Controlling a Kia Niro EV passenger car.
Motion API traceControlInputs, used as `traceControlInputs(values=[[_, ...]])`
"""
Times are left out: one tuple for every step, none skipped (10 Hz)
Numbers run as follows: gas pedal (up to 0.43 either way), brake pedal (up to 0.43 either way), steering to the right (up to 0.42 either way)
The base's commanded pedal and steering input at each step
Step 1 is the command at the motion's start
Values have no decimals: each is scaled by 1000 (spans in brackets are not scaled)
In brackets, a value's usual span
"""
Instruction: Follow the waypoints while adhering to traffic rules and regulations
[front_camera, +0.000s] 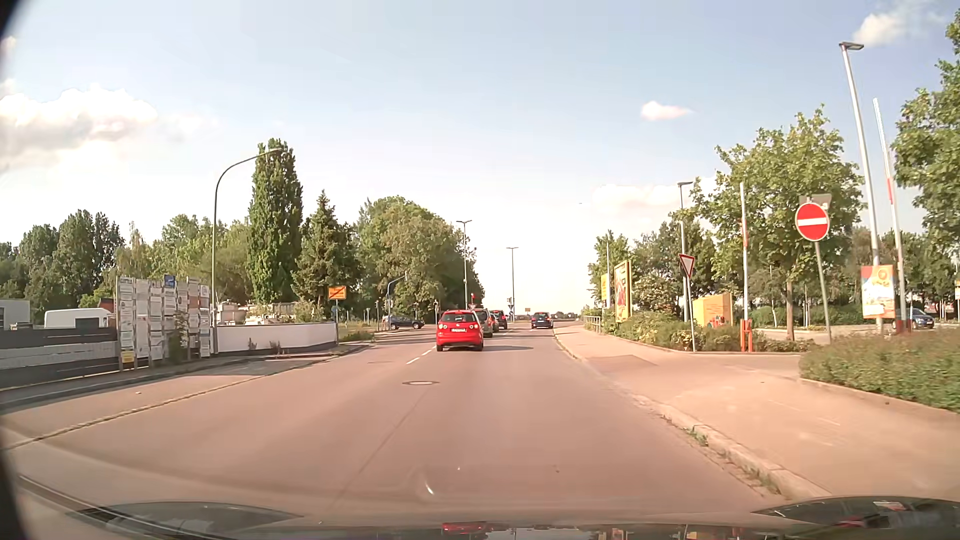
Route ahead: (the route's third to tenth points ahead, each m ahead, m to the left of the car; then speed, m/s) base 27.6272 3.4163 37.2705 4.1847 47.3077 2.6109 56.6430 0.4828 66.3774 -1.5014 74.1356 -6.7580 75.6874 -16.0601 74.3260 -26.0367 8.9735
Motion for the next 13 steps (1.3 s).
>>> traceControlInputs(values=[[0,12,8],[0,12,8],[0,18,8],[0,18,8],[0,24,7],[0,30,7],[0,49,7],[0,61,7],[0,61,7],[0,61,7],[0,61,7],[0,67,6],[0,67,6]])
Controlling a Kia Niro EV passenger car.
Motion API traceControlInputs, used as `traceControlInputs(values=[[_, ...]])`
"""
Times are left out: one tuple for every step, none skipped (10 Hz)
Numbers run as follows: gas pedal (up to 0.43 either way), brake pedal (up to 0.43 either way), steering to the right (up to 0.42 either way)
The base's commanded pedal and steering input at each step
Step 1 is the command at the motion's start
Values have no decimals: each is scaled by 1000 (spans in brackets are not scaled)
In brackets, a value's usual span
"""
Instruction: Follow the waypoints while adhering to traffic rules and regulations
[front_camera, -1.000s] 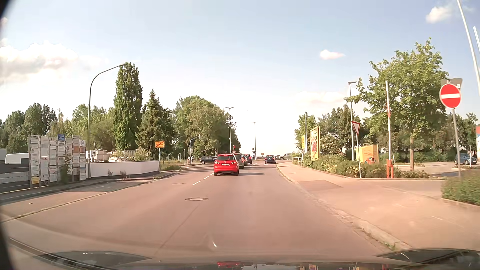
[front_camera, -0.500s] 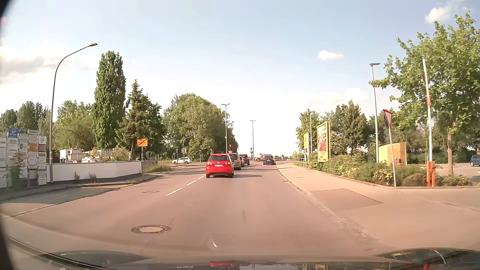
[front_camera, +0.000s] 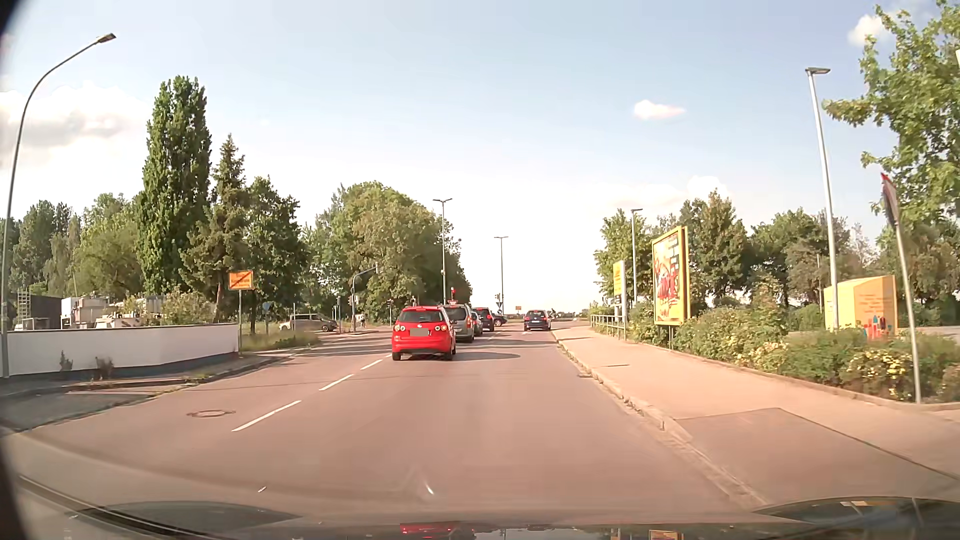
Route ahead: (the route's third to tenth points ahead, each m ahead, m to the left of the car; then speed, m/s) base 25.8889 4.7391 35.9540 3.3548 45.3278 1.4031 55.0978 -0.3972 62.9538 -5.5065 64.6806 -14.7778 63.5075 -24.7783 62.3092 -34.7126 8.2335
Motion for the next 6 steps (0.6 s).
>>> traceControlInputs(values=[[0,67,6],[0,61,6],[0,73,6],[0,79,6],[0,79,6],[0,91,6]])
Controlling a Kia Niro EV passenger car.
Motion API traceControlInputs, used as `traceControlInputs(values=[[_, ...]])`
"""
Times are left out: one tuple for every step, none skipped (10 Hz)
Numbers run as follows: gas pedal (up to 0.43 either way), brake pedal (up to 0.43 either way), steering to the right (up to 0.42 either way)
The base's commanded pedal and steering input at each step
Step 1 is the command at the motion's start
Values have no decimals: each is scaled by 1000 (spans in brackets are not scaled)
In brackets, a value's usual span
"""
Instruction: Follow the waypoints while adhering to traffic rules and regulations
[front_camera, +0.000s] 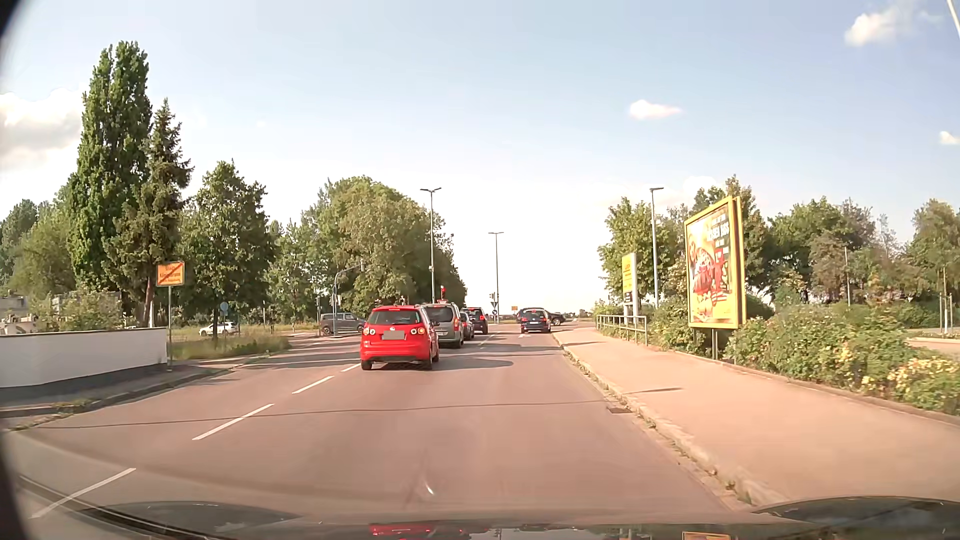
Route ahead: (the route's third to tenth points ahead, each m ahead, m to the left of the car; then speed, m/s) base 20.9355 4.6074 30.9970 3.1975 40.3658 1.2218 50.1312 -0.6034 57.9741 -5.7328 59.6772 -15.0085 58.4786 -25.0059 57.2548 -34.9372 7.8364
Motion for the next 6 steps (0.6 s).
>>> traceControlInputs(values=[[0,91,5],[0,91,3],[0,98,2],[0,110,3],[0,128,4],[0,140,5]])
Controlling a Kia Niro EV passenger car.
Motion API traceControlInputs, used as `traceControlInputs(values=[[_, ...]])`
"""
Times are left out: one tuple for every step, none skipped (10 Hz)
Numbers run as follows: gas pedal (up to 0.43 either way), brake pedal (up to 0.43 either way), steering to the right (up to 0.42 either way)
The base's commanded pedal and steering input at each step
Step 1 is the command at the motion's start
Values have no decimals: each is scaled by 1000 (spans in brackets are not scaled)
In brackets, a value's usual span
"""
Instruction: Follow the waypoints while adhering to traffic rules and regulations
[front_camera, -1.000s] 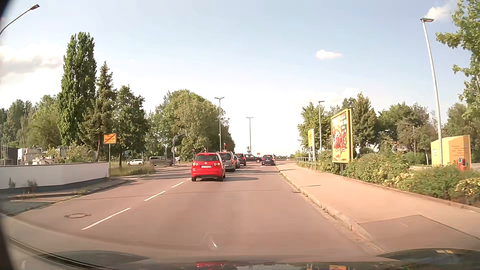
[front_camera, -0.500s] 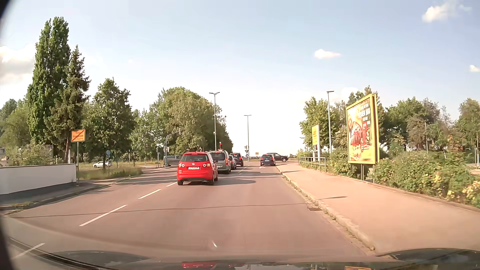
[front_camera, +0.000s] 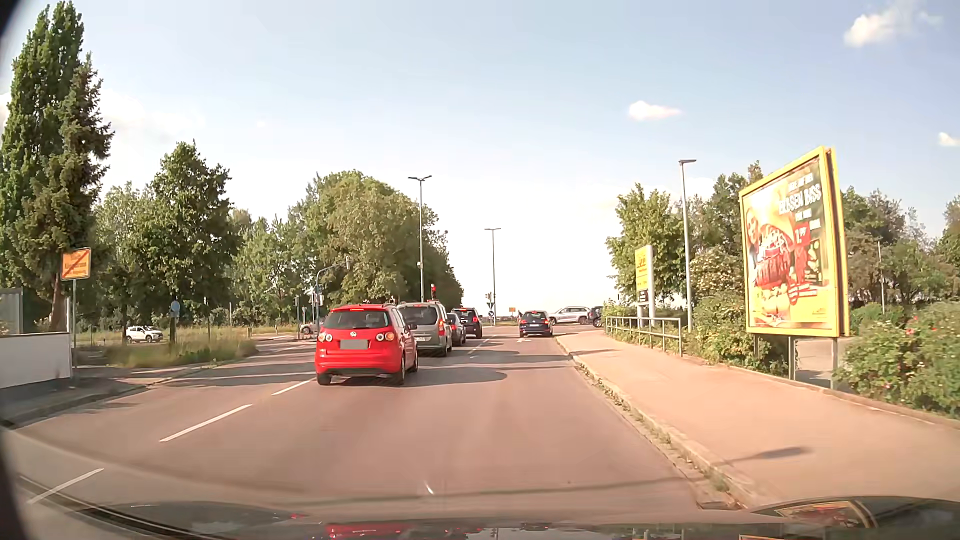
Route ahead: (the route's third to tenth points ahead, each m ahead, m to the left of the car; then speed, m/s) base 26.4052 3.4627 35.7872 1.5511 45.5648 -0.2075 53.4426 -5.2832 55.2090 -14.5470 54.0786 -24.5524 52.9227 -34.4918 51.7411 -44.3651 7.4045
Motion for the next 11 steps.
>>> traceControlInputs(values=[[0,146,5],[0,152,5],[0,152,5],[0,152,5],[0,152,4],[0,152,4],[0,152,4],[0,152,4],[0,152,4],[0,152,4],[0,159,4]])
